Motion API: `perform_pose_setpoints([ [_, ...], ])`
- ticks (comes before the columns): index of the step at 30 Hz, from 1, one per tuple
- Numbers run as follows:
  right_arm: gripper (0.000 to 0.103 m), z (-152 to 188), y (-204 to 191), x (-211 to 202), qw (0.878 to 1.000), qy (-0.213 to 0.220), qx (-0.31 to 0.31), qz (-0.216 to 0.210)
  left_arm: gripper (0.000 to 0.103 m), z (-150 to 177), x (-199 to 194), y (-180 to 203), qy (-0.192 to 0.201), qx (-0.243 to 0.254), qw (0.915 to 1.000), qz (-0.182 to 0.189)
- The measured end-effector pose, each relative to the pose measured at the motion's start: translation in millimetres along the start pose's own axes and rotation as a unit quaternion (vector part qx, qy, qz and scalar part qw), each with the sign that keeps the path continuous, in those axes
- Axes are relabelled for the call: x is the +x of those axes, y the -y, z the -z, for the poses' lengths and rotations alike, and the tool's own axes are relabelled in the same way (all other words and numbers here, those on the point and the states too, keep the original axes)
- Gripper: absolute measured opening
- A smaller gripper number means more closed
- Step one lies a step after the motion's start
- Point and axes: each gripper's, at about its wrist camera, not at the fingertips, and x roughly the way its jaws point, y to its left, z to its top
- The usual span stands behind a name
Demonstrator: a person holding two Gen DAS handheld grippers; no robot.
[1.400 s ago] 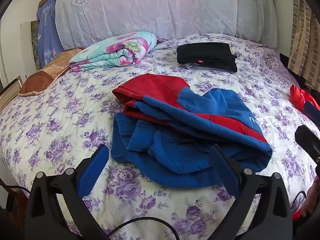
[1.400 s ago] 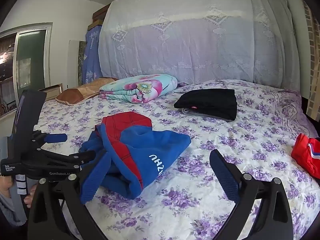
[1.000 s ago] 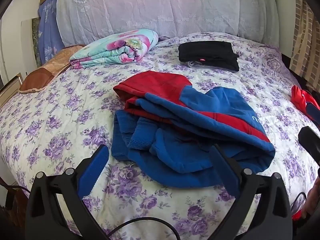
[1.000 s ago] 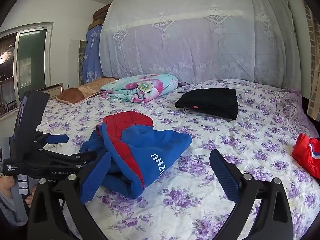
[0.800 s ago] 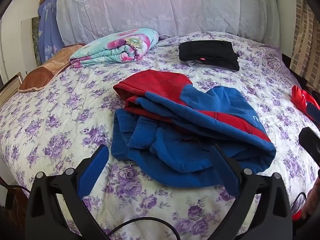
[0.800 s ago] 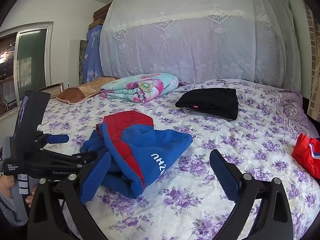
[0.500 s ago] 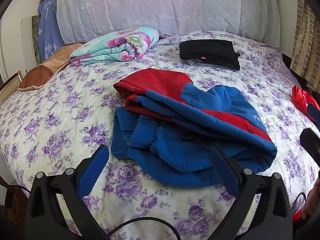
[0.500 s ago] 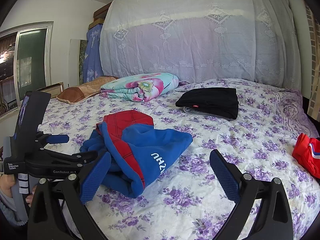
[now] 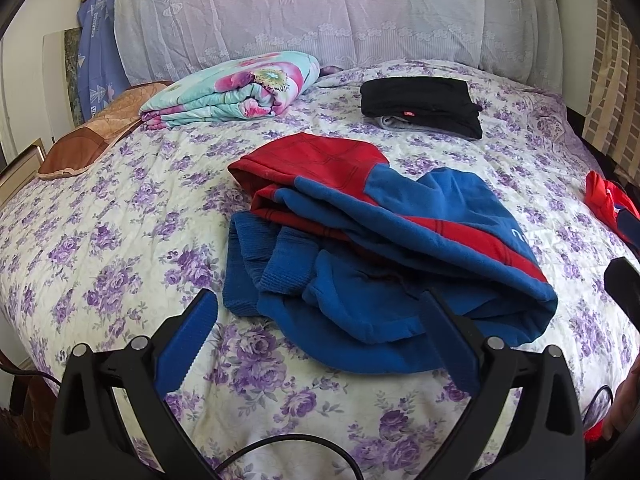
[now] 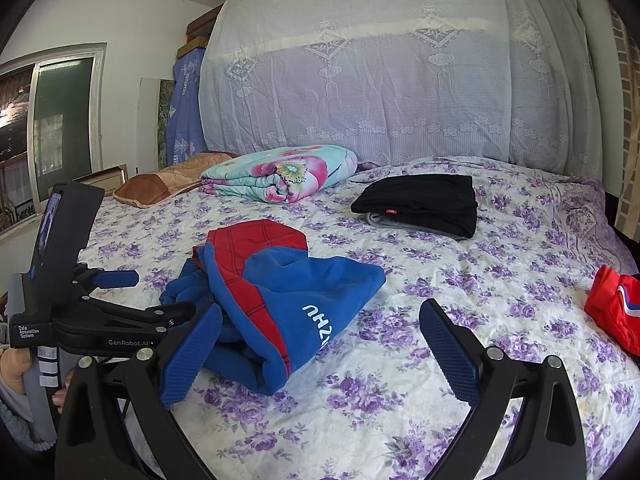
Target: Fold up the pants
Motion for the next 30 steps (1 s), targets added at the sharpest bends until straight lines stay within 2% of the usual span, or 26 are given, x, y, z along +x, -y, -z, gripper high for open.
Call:
perform_pose_setpoints([
  [30,0.099,-1.2,-0.9,-1.0,1.0,-0.001,0.0,-0.001,0.098,2.1,1.4,-1.3,-0.003,-0.001,1.0,0.001],
])
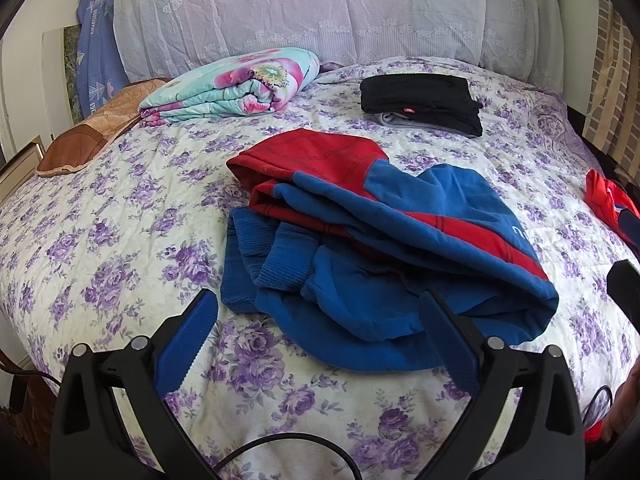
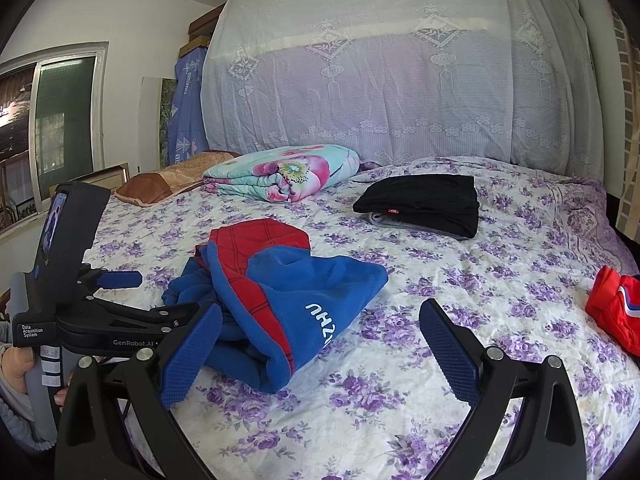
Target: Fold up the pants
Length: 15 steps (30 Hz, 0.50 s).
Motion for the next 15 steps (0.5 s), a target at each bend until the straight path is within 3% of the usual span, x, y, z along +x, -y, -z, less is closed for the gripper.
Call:
perform_pose_setpoints([
  [15,0.099,-0.3,-0.9,0.1,1.0,0.0,0.0,0.0,0.098,4.7,1.2,2.0,-0.003,0.0,1.0,0.001],
])
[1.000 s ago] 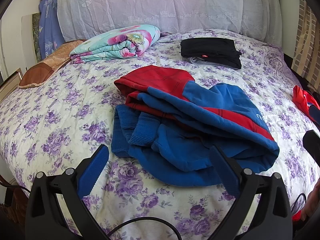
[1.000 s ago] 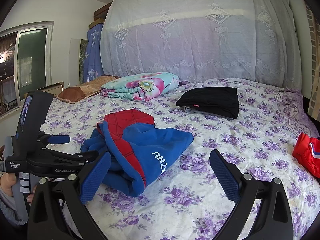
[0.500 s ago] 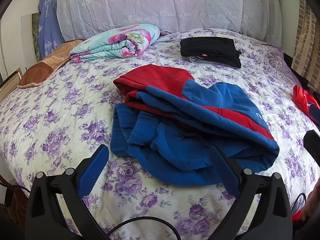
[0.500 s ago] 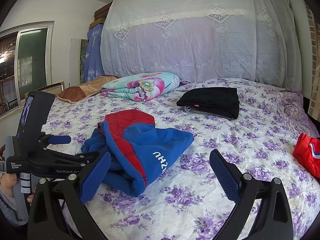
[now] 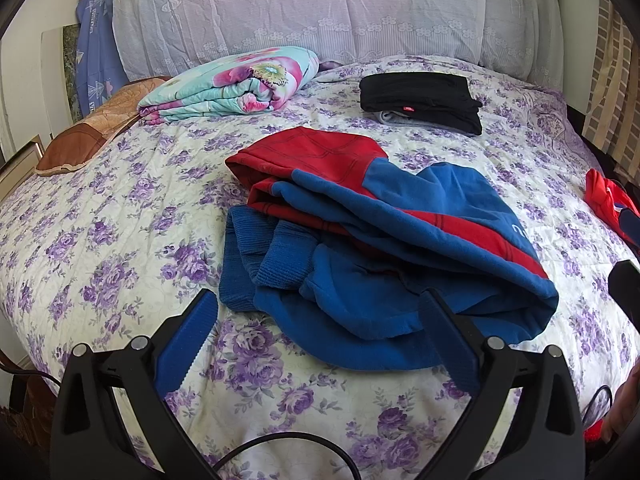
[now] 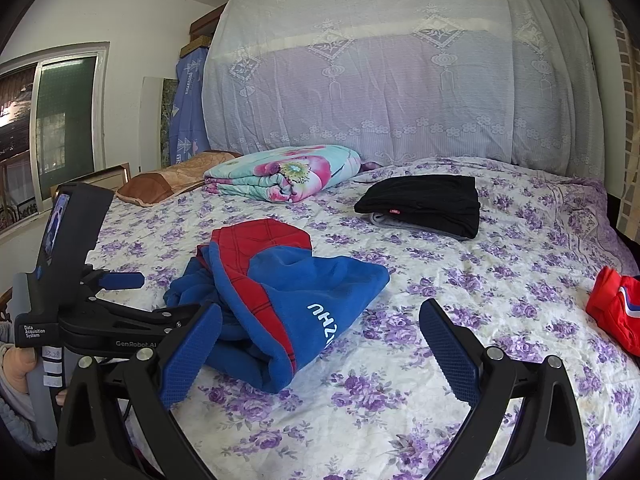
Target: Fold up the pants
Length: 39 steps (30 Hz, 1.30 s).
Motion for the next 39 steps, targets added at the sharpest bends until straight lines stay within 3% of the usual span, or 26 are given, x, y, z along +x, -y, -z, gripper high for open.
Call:
perform_pose_setpoints([
  [39,0.099,-5,-14,2,1.0,-0.003,-0.011,-0.015,0.098,-1,0,3,-0.003,0.002,1.0,-0.006],
])
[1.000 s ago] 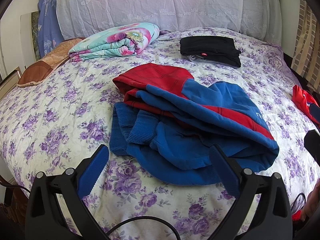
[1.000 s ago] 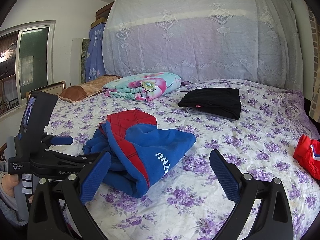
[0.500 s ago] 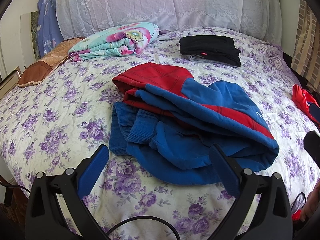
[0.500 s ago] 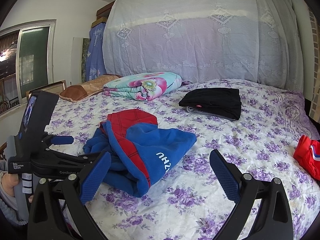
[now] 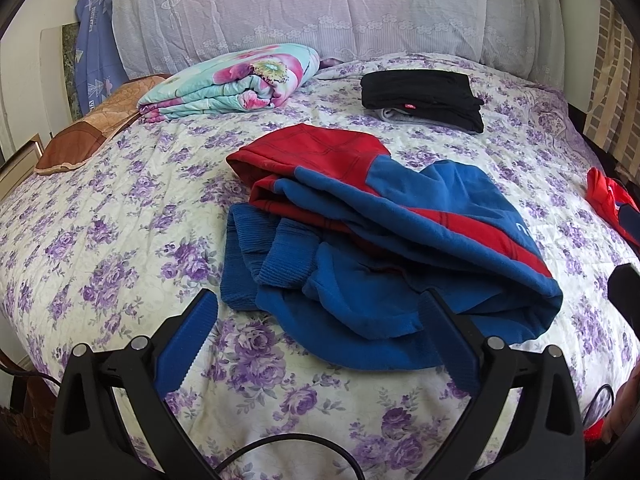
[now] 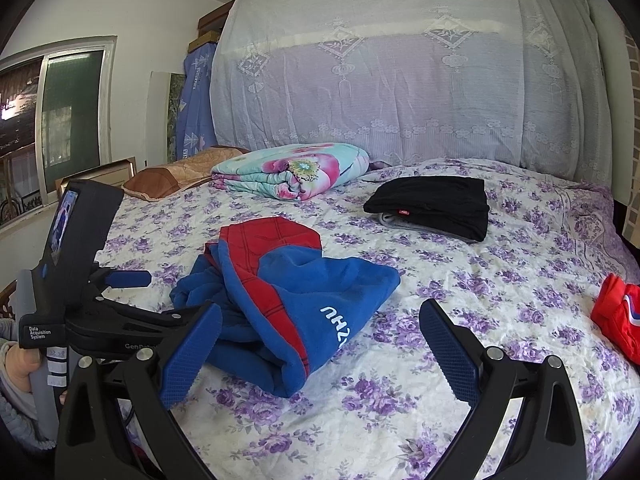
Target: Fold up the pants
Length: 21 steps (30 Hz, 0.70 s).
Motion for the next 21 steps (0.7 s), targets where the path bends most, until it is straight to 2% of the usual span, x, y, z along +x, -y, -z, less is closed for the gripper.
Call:
perform_pose_setpoints([
  [4,0.099,-19,-16,18,0.999,0.001,-0.033,-0.014,0.098,-6,2,-29,0.005,-0.027,0.9993,-0.026],
  [7,0.099,-35,-39,43,0.997,-0.012,-0.068,-0.027,0.098,-9,2,-74,0.003,-0.086,0.9947,-0.055],
  [10,0.099,-45,-60,75,0.994,-0.04,-0.095,-0.035,0.098,-5,0,-118,-0.001,-0.15,0.9858,-0.077],
  [15,0.099,-52,-91,124,0.987,-0.08,-0.134,-0.025,0.098,5,5,-165,-0.013,-0.214,0.9738,-0.075],
  [21,0.099,-45,-116,174,0.975,-0.127,-0.182,0.004,0.098,12,22,-172,-0.041,-0.224,0.9726,-0.046],
])
